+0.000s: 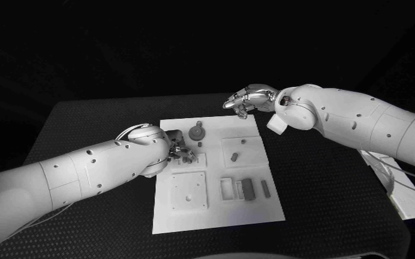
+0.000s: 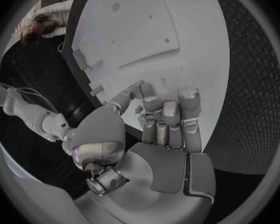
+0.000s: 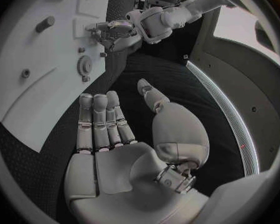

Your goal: Assemble the parts on the task board

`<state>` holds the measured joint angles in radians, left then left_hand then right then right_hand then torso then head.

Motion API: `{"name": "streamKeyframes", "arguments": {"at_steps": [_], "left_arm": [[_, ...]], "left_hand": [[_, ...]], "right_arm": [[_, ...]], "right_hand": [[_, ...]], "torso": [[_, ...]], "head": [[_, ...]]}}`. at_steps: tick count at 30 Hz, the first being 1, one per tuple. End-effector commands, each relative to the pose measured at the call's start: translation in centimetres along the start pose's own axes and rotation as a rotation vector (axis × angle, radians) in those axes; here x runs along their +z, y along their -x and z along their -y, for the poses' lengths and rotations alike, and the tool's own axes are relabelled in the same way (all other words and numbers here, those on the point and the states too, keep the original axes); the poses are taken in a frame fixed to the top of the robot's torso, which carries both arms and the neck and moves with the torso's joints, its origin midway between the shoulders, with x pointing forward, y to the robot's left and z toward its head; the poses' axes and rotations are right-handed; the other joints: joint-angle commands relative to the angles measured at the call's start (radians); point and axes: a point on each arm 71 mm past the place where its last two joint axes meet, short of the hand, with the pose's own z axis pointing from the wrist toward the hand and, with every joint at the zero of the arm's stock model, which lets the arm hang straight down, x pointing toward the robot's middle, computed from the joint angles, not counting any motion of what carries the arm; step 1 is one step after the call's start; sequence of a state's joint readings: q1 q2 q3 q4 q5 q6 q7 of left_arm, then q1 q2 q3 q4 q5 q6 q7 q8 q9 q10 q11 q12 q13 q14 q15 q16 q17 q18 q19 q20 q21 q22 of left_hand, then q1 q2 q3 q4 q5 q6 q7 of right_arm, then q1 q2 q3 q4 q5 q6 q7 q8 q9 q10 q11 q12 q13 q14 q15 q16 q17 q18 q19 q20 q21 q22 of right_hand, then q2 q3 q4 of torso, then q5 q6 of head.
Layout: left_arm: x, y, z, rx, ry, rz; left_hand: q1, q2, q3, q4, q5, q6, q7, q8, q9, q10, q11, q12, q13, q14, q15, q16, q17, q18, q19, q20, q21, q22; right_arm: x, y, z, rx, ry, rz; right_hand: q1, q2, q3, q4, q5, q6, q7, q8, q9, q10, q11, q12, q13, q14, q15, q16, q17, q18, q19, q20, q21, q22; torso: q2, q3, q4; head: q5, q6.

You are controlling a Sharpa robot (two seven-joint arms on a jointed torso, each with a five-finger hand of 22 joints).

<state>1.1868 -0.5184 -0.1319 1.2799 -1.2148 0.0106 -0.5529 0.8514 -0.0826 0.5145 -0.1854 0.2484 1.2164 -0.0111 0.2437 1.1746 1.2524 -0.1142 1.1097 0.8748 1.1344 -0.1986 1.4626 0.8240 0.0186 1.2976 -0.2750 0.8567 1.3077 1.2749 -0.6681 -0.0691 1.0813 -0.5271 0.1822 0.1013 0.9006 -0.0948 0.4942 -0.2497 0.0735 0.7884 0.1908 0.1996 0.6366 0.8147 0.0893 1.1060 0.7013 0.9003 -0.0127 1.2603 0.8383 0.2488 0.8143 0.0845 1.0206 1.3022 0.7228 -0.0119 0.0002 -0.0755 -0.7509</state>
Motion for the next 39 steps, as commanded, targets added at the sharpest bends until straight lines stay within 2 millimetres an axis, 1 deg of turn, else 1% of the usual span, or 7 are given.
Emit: {"name": "streamKeyframes", "arguments": {"at_steps": [1,12,16,29,34,35,39], "left_arm": [[0.11,-0.64,-0.04,0.002,0.002,-0.025],[0.1,-0.52,-0.15,-0.011,0.003,-0.009],[0.1,-0.45,-0.21,-0.016,0.004,-0.001],[0.17,-0.31,-0.58,-0.025,0.012,0.005],[0.16,-0.29,-0.65,-0.025,0.012,0.006],[0.16,-0.29,-0.68,-0.025,0.012,0.006],[0.11,-0.29,-0.76,-0.026,0.009,0.005]], "left_hand": [[-0.026,-0.005,-0.027,0.001,-0.008,0.005,-0.002,0.008,0.004,-0.003,-0.007,-0.003,0.0,0.008,-0.023,0.002,0.001,0.078,0.002,-0.003,-0.005,0.016],[-0.054,-0.041,-0.045,0.05,-0.147,0.008,-0.009,0.02,0.011,-0.002,-0.014,-0.003,0.0,0.008,-0.03,0.0,0.004,0.086,0.001,-0.004,-0.012,0.015],[-0.058,-0.051,-0.046,0.069,-0.178,0.011,-0.011,0.027,0.014,0.0,-0.016,-0.002,0.001,0.01,-0.032,0.001,0.005,0.088,0.002,-0.003,-0.013,0.015],[-0.064,-0.063,-0.051,0.088,-0.196,0.015,-0.014,0.037,0.02,0.002,-0.019,-0.001,0.002,0.011,-0.034,0.001,0.007,0.09,0.003,-0.003,-0.014,0.016],[-0.082,-0.091,-0.059,0.109,-0.2,0.017,-0.016,0.045,0.027,0.003,-0.021,0.002,0.004,0.011,-0.035,0.003,0.008,0.091,0.004,-0.003,-0.014,0.016],[-0.09,-0.078,-0.089,0.096,-0.2,0.014,-0.017,0.05,0.033,0.002,-0.022,0.004,0.007,0.008,-0.036,0.005,0.01,0.094,0.001,-0.004,-0.013,0.017],[-0.109,-0.083,-0.128,0.089,-0.2,0.015,-0.02,0.058,0.04,0.002,-0.025,0.006,0.011,0.006,-0.039,0.006,0.011,0.096,-0.004,-0.004,-0.015,0.017]], "right_arm": [[0.01,-0.13,-0.05,-0.002,0.007,-0.012],[0.03,-0.13,-0.06,-0.002,0.007,-0.012],[0.03,-0.1,-0.04,-0.002,0.006,-0.011],[0.04,-0.12,-0.05,-0.002,0.007,-0.011],[0.04,-0.13,-0.05,-0.002,0.007,-0.012],[0.04,-0.13,-0.06,-0.002,0.007,-0.012],[0.03,-0.1,-0.04,-0.002,0.006,-0.011]], "right_hand": [[-0.005,-0.002,-0.001,0.005,-0.006,-0.002,0.007,-0.005,-0.001,-0.006,0.0,0.006,-0.002,-0.006,0.0,0.004,-0.002,0.013,0.005,0.004,-0.006,-0.001],[-0.005,-0.002,-0.001,0.005,-0.006,-0.002,0.007,-0.005,-0.001,-0.006,0.0,0.006,-0.002,-0.006,0.0,0.004,-0.002,0.013,0.005,0.004,-0.006,-0.001],[-0.005,-0.002,-0.001,0.005,-0.006,-0.002,0.007,-0.005,-0.001,-0.006,0.0,0.006,-0.002,-0.006,0.0,0.004,-0.002,0.013,0.005,0.004,-0.006,-0.001],[-0.005,-0.001,0.0,0.005,-0.006,-0.002,0.007,-0.005,-0.001,-0.006,0.0,0.006,-0.002,-0.006,0.0,0.004,-0.002,0.013,0.005,0.004,-0.006,-0.001],[-0.005,-0.001,0.0,0.005,-0.006,-0.002,0.007,-0.005,-0.001,-0.006,0.0,0.006,-0.002,-0.006,0.0,0.004,-0.002,0.013,0.005,0.004,-0.006,-0.001],[-0.005,-0.001,0.0,0.005,-0.006,-0.002,0.007,-0.005,-0.001,-0.006,0.0,0.006,-0.002,-0.006,0.0,0.004,-0.002,0.013,0.005,0.004,-0.006,-0.001],[-0.005,-0.001,0.0,0.005,-0.006,-0.002,0.007,-0.005,-0.001,-0.006,0.0,0.006,-0.002,-0.006,0.0,0.004,-0.002,0.013,0.005,0.004,-0.006,-0.001]], "torso": [[0.0,-0.0002,0.0],[0.0,-0.0001,-0.0003],[0.0,-0.0002,-0.0005],[0.0,-0.0001,-0.0006],[0.0,0.0001,-0.0008],[0.0,0.0001,-0.0008],[0.0,0.0,-0.0008]], "head": [[0.0,0.001],[0.0,0.001],[0.001,0.002],[0.001,0.004],[0.001,0.004],[0.001,0.004],[0.001,0.003]]}}
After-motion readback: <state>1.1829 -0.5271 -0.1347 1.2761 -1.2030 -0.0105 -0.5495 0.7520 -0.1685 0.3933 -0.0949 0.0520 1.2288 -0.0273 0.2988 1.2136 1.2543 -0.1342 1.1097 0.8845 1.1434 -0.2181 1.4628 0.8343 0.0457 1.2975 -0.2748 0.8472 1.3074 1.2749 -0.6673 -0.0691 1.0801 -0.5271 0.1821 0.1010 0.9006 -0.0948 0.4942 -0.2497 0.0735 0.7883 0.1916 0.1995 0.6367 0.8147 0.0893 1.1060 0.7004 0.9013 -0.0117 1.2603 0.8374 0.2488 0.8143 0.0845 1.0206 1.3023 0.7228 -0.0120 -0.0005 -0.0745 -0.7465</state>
